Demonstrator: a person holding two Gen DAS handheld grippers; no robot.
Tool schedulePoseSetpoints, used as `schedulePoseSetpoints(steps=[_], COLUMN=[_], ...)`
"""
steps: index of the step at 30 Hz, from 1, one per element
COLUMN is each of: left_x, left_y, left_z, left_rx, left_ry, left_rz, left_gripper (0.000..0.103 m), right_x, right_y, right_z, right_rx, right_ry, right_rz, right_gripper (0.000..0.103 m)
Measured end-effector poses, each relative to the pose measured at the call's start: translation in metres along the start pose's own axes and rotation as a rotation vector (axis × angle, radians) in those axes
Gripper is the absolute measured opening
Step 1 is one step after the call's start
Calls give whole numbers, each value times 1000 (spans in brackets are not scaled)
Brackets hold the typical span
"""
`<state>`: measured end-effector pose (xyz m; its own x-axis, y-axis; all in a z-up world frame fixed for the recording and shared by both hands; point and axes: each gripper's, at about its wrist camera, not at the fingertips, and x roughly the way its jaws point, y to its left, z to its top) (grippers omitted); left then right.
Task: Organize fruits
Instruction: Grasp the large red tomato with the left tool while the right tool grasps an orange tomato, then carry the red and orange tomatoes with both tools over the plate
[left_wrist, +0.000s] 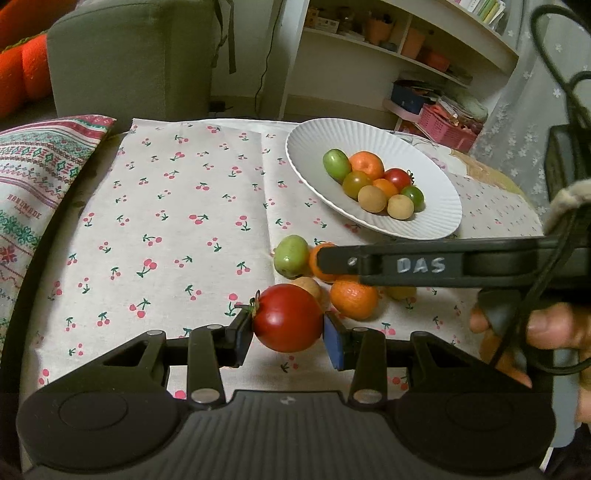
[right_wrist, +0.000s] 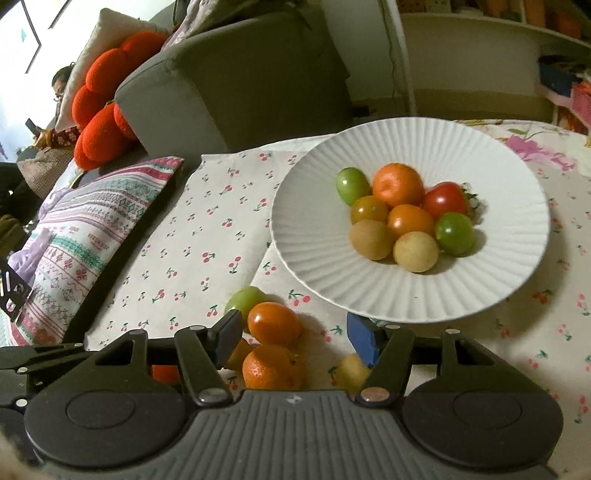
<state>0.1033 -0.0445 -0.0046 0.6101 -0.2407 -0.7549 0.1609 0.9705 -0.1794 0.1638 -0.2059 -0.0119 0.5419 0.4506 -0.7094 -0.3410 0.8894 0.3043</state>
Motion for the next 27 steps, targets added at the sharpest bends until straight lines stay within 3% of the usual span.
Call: schedulePoseSetpoints(steps=[2,3,4,5,8,27], left_x=[0,0,1,1,-2,-9], left_y=[1,1,1,2,3,-1], left_z=[0,0,0,0,2,8], left_rx=[0,-1,-1,-3,-8,45], left_ry=[2,2,1,0,-10,-60], left_rz=[3,6,9,12,10,33], left_gripper=[29,29,29,29,29,29], right_x=[8,11,13,13,4,-30], right_y=[4,6,10,14,23,19], right_z=[-1,-2,-2,-2,-3,4], right_rx=[-21,-34,-57,-84,-136,-43], right_ry=[21,26,27,26,11,-69], right_rz=[-5,-3,2,2,-1,117], right_gripper=[56,50,34,30,30,30])
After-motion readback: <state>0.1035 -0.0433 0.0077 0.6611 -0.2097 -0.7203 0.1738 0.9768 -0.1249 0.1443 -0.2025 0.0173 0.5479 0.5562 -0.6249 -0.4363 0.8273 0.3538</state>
